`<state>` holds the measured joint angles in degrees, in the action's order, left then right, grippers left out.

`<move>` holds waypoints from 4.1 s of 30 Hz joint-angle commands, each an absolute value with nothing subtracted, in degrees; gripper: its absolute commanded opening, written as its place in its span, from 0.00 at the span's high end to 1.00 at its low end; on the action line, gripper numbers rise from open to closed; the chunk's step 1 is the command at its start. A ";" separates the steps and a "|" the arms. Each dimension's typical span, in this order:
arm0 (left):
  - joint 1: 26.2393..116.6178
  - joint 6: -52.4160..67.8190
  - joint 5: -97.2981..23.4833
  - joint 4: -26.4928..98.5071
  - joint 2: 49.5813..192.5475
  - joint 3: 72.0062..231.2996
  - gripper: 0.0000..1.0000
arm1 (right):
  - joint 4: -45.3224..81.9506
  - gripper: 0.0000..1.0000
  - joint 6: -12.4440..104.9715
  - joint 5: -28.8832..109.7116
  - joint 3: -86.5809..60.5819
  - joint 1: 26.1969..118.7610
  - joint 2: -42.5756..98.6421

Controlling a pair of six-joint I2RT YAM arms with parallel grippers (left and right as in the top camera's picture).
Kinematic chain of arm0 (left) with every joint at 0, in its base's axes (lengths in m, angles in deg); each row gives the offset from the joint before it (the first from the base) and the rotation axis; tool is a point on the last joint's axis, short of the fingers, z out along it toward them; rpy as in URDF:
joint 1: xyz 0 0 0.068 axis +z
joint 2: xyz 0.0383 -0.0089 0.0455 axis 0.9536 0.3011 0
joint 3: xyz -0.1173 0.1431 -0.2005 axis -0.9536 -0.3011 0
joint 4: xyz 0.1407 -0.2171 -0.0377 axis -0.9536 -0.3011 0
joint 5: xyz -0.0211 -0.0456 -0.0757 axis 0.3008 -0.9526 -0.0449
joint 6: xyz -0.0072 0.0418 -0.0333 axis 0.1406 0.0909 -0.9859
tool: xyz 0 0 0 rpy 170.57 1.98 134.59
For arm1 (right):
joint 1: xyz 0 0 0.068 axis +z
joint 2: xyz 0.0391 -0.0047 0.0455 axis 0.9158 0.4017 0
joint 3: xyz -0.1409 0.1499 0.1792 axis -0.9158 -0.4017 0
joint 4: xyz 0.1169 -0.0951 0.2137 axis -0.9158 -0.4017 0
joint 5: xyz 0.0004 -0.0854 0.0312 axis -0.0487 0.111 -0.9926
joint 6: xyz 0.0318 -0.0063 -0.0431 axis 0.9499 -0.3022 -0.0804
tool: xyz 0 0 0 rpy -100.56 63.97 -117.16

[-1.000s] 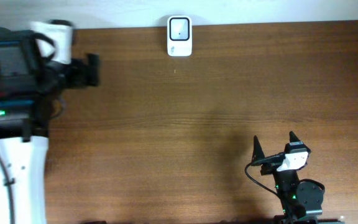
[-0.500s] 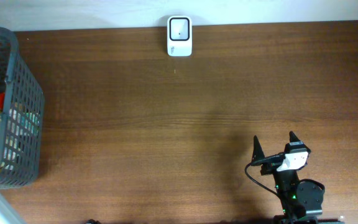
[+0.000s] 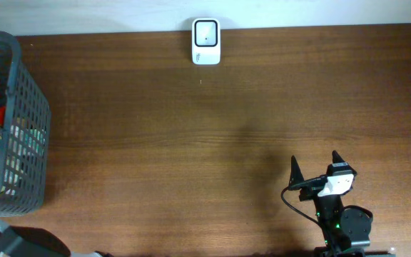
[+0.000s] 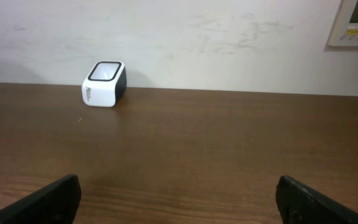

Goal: Scan the item barcode
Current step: 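Reach the left gripper into the grey basket and grasp the white snack bag, then lift the white snack bag out and place it on the table centre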

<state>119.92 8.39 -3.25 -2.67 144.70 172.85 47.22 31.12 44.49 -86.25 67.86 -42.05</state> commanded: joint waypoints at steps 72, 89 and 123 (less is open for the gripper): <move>51.40 4.87 -1.48 1.37 141.62 162.47 1.00 | 46.98 0.01 31.82 44.18 -86.56 68.18 -42.38; 38.17 -2.43 3.24 21.72 152.61 151.22 0.00 | 46.98 0.01 31.82 44.18 -86.56 68.18 -42.38; 112.64 8.46 3.33 4.43 145.99 175.04 0.01 | 46.98 0.01 31.82 44.18 -86.56 68.18 -42.38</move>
